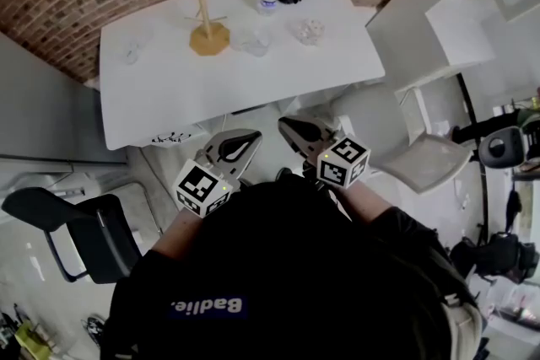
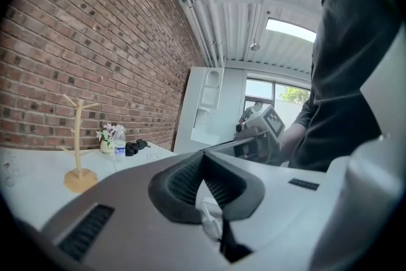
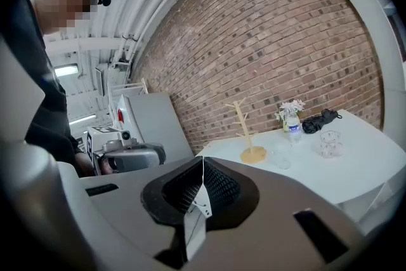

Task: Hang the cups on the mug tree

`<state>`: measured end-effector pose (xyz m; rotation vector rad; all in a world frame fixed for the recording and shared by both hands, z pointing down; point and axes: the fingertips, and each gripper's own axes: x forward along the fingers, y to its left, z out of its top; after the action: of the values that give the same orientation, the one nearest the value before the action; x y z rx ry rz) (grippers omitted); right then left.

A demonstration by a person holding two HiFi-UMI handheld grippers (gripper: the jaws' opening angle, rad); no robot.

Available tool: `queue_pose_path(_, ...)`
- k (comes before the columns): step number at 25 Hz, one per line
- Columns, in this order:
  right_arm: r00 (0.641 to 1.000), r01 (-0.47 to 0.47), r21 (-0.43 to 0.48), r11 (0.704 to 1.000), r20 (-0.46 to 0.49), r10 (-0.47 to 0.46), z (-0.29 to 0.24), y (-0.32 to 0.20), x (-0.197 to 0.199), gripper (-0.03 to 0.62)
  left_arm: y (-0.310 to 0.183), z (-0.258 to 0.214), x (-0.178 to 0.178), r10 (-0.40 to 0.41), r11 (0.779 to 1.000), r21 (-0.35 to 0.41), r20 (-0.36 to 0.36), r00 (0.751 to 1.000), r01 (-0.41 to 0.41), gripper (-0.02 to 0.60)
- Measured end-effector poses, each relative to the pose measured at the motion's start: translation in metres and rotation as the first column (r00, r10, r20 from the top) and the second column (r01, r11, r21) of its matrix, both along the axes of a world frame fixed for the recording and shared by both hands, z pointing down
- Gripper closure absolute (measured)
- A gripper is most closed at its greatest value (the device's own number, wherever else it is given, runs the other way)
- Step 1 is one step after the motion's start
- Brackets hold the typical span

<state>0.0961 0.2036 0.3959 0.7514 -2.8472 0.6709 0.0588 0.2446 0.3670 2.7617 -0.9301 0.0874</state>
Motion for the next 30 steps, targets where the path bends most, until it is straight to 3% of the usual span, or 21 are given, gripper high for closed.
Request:
queue_pose_path(6,1.000,-0.027,-0.007,1.000,0.010,0.027,0.003,-0.024,0.010,0.563,-0.015,-0.008,0.007,0.054,0.998,0.037,-0.008,0.999,-0.054,0.580)
queue_pose_path(13,0.998,-0.045,-0.021,0.999,0.040,0.045,0.010,-0.092,0.027,0.562,-0.082,0.001,0.014,0.000,1.000,0.008,0.048,0.999,0.000,0.580)
queue_pose_path(20,0.998,0.035,-0.022,0.999,0.052,-0.034,0.022,-0.192,0.039,0.562,-0.187,0.026,0.035,-0.079,0.995,-0.051,0.135,0.988,0.087,0.580)
queue_pose_path(25,0.993,0.108,-0.023,0.994,0.041,-0.107,0.029,-0.251,0.043,0.562,-0.253,0.053,0.043,-0.139,0.982,-0.090,0.259,0.956,0.167,0.578)
queue_pose_path(30,0.990,0.143,-0.040,0.989,0.020,-0.143,0.047,-0.286,0.050,0.562,-0.294,0.102,0.043,-0.112,0.975,-0.124,0.454,0.884,0.187,0.577)
